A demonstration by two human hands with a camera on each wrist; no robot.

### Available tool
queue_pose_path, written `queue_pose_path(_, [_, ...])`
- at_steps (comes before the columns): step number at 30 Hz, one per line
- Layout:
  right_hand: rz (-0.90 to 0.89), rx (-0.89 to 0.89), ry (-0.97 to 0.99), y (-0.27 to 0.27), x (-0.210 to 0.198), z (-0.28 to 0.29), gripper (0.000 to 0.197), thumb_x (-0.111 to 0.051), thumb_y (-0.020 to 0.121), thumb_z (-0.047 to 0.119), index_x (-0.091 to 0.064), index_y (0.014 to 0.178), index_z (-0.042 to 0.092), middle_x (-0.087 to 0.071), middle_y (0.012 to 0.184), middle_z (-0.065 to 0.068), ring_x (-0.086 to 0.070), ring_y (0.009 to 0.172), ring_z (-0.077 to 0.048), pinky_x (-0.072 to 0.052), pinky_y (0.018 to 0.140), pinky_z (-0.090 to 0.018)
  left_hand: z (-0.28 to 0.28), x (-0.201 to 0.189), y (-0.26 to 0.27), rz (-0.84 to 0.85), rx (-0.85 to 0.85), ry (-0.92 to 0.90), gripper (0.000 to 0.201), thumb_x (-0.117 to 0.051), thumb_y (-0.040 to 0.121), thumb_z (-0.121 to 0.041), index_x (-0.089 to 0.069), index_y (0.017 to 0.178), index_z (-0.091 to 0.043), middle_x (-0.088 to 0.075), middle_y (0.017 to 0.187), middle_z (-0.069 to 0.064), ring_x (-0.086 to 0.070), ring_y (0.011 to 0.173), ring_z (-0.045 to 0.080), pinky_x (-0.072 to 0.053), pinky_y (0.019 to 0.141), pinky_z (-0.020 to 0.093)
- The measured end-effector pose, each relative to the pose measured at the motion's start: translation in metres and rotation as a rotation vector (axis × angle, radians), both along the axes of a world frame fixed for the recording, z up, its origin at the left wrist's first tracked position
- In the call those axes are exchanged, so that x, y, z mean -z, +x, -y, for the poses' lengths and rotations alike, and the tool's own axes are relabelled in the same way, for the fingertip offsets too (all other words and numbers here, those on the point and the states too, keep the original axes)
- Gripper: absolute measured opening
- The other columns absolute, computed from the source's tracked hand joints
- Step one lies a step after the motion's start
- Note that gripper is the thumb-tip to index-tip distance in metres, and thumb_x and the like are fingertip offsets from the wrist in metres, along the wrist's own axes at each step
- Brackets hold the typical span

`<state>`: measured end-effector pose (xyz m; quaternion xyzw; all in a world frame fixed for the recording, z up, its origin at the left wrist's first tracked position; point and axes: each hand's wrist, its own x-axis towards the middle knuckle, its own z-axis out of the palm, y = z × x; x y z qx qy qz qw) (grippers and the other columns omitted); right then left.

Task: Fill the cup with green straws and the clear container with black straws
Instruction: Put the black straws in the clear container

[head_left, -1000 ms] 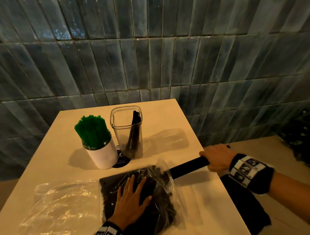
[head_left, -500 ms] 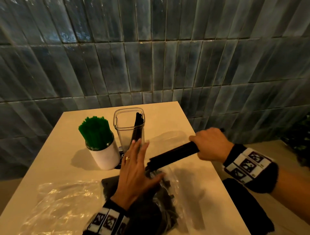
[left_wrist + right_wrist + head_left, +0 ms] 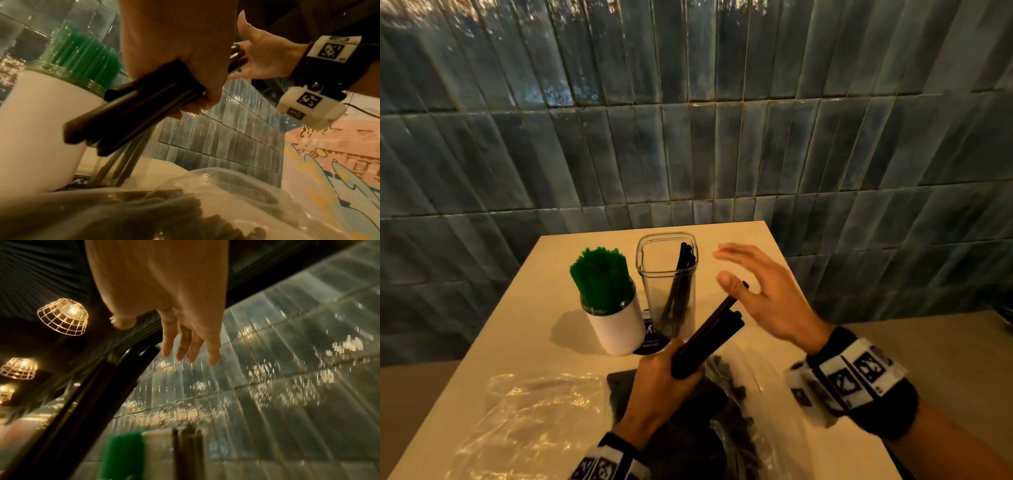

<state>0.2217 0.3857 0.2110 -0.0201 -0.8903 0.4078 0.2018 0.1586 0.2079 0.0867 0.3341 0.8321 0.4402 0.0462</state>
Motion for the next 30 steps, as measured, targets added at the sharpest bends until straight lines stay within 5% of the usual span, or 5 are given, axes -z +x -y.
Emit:
queue_pose_path(10, [-0.067, -0.004, -0.749, -0.019, 0.026, 0.04, 0.067, -0.075, 0.066, 0.041, -0.046, 0.125, 0.029, -0.067, 0.114, 0.002, -0.065, 0.103, -0.012, -0.051, 0.09, -0.024, -0.024, -0.016, 0.007, 0.197, -0.116, 0.171, 0.033, -0.073, 0.078, -0.015, -0.05, 0.057, -0.026, -0.055, 0.046, -0.009, -0.05, 0.044, 0.0, -0.035, 0.046, 0.011])
queue_pose_path(13, [0.029, 0.019, -0.956, -0.03, 0.027, 0.056, 0.044, -0.075, 0.058, 0.041, -0.062, 0.092, 0.018, -0.071, 0.081, -0.007, -0.067, 0.079, -0.024, -0.052, 0.083, -0.035, -0.028, -0.034, 0.004, 0.21, -0.053, 0.231, 0.033, -0.07, 0.079, -0.005, -0.052, 0.061, -0.025, -0.059, 0.049, -0.015, -0.051, 0.043, -0.002, -0.035, 0.046, 0.011])
queue_pose_path(16, [-0.021, 0.056, -0.839, -0.039, 0.006, 0.061, 0.037, -0.063, 0.068, 0.051, -0.053, 0.058, 0.017, -0.052, 0.051, 0.001, -0.051, 0.053, -0.015, -0.048, 0.07, -0.032, -0.034, -0.053, -0.003, 0.188, 0.026, 0.285, 0.017, -0.075, 0.076, -0.011, -0.062, 0.085, -0.018, -0.067, 0.067, -0.018, -0.06, 0.059, -0.005, -0.042, 0.054, 0.011])
queue_pose_path(23, [-0.495, 0.152, -1.014, -0.087, -0.085, 0.012, 0.027, -0.061, 0.086, 0.034, -0.05, 0.067, 0.019, -0.048, 0.045, 0.008, -0.046, 0.048, -0.01, -0.048, 0.065, -0.031, -0.032, -0.066, -0.049, -0.113, -0.255, 0.148, 0.099, -0.08, 0.068, -0.04, -0.018, 0.144, -0.024, -0.031, 0.14, -0.005, -0.028, 0.129, 0.01, -0.026, 0.109, 0.031])
queue_pose_path(30, [-0.178, 0.216, -0.655, -0.151, -0.027, 0.011, 0.029, -0.068, 0.082, 0.038, -0.056, 0.081, 0.012, -0.062, 0.066, 0.001, -0.061, 0.056, -0.008, -0.05, 0.068, -0.029, -0.037, -0.042, -0.075, -0.164, -0.25, -0.088, 0.096, -0.063, 0.083, -0.047, -0.001, 0.149, -0.016, -0.005, 0.158, 0.007, 0.002, 0.144, 0.018, -0.011, 0.115, 0.037])
